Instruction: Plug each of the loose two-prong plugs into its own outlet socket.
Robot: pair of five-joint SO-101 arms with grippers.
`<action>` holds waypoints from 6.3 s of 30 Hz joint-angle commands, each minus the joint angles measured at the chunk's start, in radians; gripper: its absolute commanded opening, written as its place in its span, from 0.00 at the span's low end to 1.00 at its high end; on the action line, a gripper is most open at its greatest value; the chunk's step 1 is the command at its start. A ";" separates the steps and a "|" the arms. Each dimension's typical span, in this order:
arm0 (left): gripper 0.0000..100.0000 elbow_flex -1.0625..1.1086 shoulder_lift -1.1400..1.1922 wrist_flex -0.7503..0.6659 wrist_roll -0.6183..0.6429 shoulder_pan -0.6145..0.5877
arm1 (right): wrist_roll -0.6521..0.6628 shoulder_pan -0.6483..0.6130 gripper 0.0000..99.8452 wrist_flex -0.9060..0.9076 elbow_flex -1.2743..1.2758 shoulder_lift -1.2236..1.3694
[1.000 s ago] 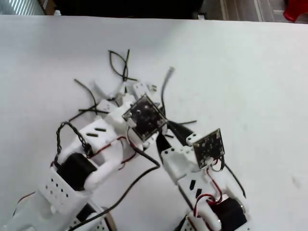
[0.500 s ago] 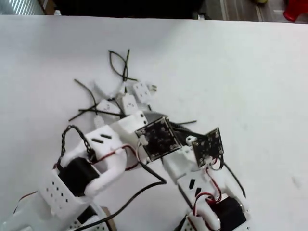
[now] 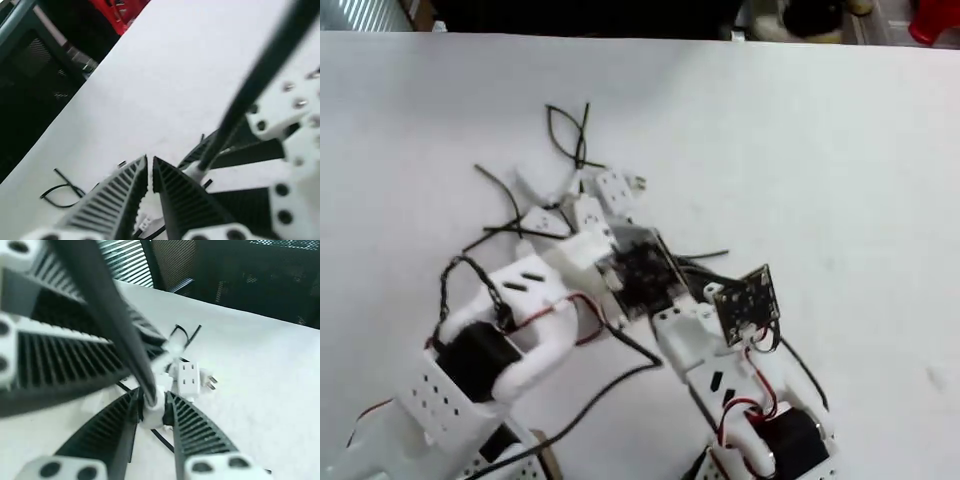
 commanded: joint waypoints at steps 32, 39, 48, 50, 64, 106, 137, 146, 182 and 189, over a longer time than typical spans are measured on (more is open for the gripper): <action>0.24 -1.221 1.395 0.479 0.445 -0.407 | 0.008 0.440 0.02 -0.529 -0.003 0.794; 0.23 -1.475 1.701 0.476 0.598 -0.361 | 0.008 0.438 0.02 -0.522 -0.002 0.794; 0.23 -1.801 1.966 0.626 0.686 -0.349 | 0.008 0.438 0.02 -0.521 0.003 0.794; 0.23 -1.866 1.994 0.697 0.690 -0.344 | 0.008 0.438 0.02 -0.521 0.003 0.794; 0.27 -1.966 2.118 0.712 0.752 -0.357 | 0.008 0.437 0.02 -0.521 0.003 0.792; 0.02 -1.913 1.417 0.798 -0.155 -0.371 | 0.008 0.512 0.02 -0.524 -0.015 0.791; 0.02 -0.655 0.717 0.704 -0.626 -0.229 | 0.008 0.618 0.02 -0.552 -0.018 0.792; 0.02 -0.371 0.717 0.341 -0.540 -0.104 | 0.008 0.622 0.02 -0.553 -0.018 0.792; 0.09 0.017 0.719 -0.222 -0.325 -0.035 | 0.012 0.622 0.02 -0.570 -0.025 0.792; 0.09 0.011 0.717 -0.216 -0.324 -0.035 | 0.012 0.624 0.02 -0.570 -0.025 0.796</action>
